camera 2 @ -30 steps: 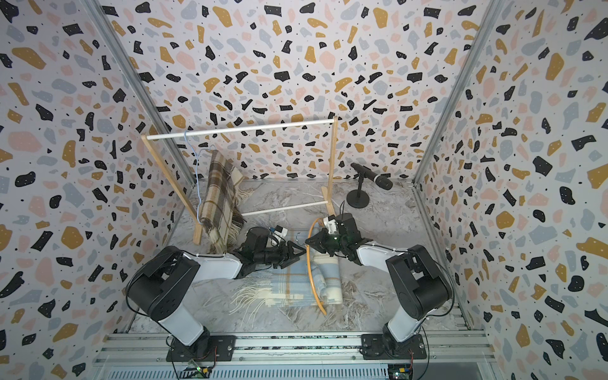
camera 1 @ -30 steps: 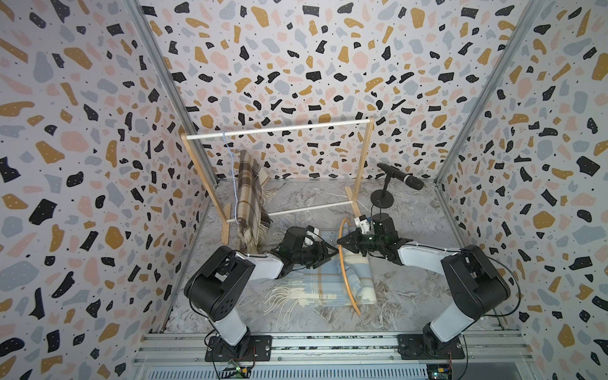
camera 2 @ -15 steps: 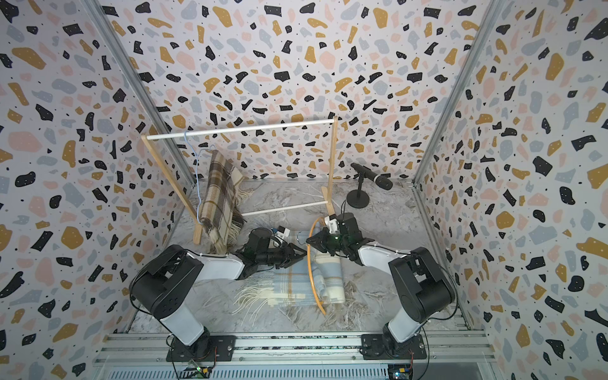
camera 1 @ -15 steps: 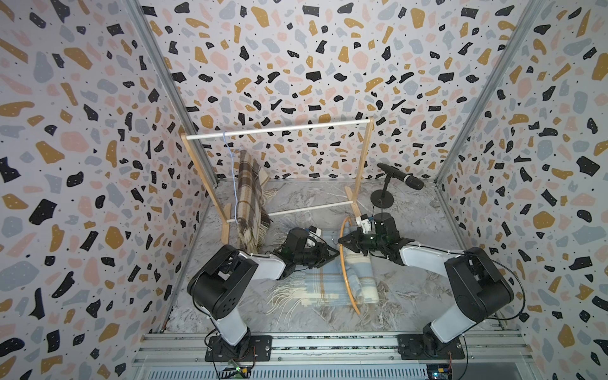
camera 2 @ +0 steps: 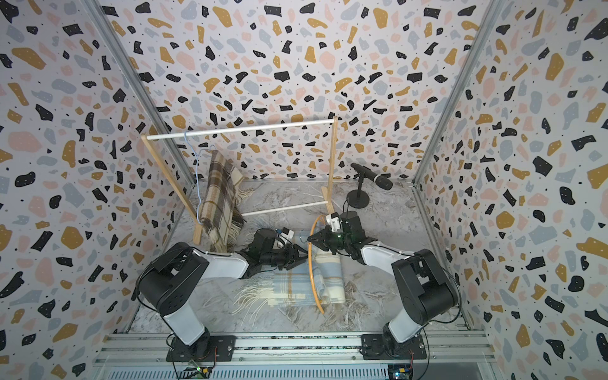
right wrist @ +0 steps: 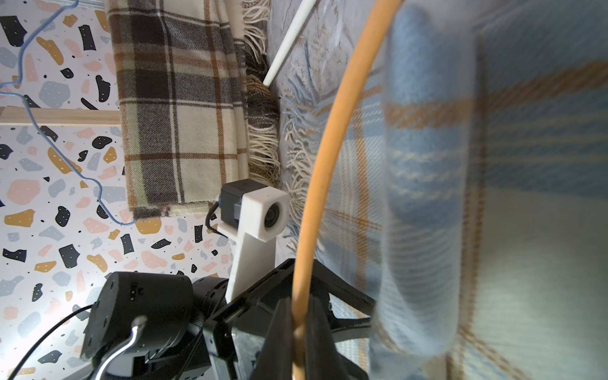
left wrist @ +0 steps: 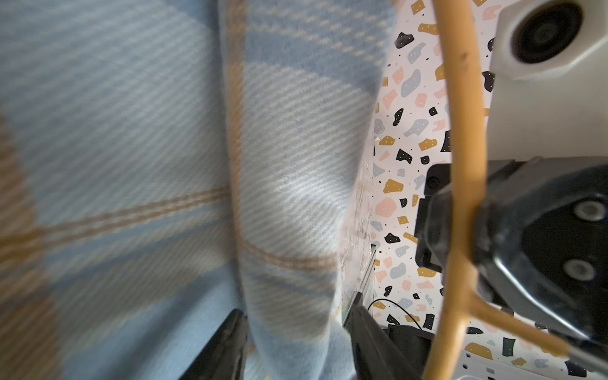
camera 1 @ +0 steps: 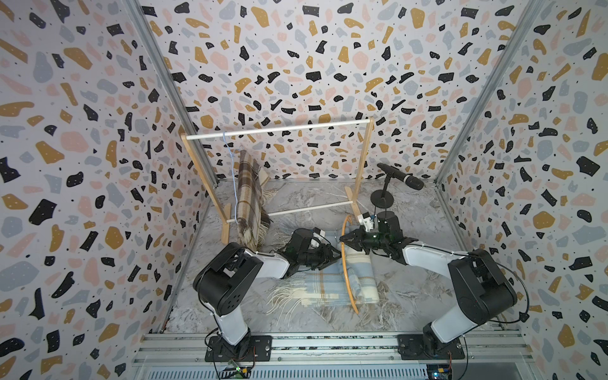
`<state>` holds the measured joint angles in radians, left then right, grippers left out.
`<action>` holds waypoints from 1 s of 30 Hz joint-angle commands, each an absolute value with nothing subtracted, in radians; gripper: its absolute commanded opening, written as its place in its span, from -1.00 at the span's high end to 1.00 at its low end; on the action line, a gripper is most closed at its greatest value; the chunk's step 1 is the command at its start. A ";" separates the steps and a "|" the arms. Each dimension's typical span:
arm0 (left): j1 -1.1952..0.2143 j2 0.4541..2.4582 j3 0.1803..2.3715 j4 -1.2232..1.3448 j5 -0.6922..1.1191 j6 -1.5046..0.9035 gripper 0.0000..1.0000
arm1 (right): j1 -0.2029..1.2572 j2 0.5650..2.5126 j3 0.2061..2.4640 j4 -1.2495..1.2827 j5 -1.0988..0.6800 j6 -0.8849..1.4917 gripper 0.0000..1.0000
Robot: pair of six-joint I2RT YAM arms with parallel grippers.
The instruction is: Hang the scarf on the hanger
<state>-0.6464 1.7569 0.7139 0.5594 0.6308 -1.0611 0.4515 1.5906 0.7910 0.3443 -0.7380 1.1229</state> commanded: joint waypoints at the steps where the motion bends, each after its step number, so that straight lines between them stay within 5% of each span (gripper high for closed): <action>1: -0.668 1.788 0.751 0.576 0.638 -1.049 -0.09 | 0.449 1.556 0.798 0.382 -0.766 1.129 1.00; 6: -0.673 1.830 0.767 0.610 0.647 -1.060 0.12 | 0.449 1.551 0.799 0.382 -0.767 1.128 1.00; 12: -0.640 1.741 0.748 0.563 0.653 -1.000 0.98 | 0.435 1.522 0.802 0.342 -0.776 1.106 1.00; 25: -0.429 1.374 0.862 -0.128 0.686 -0.593 1.00 | 0.423 1.586 0.828 0.654 -0.912 1.373 1.00; 30: -0.355 1.301 0.868 -0.303 0.668 -0.510 1.00 | 0.425 1.593 0.857 0.489 -0.886 1.237 1.00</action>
<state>-0.3882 1.3300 0.8497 -0.1455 0.6724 -0.6189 0.4274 1.6005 0.8059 0.5400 -0.8867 1.3041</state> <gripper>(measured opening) 0.059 0.081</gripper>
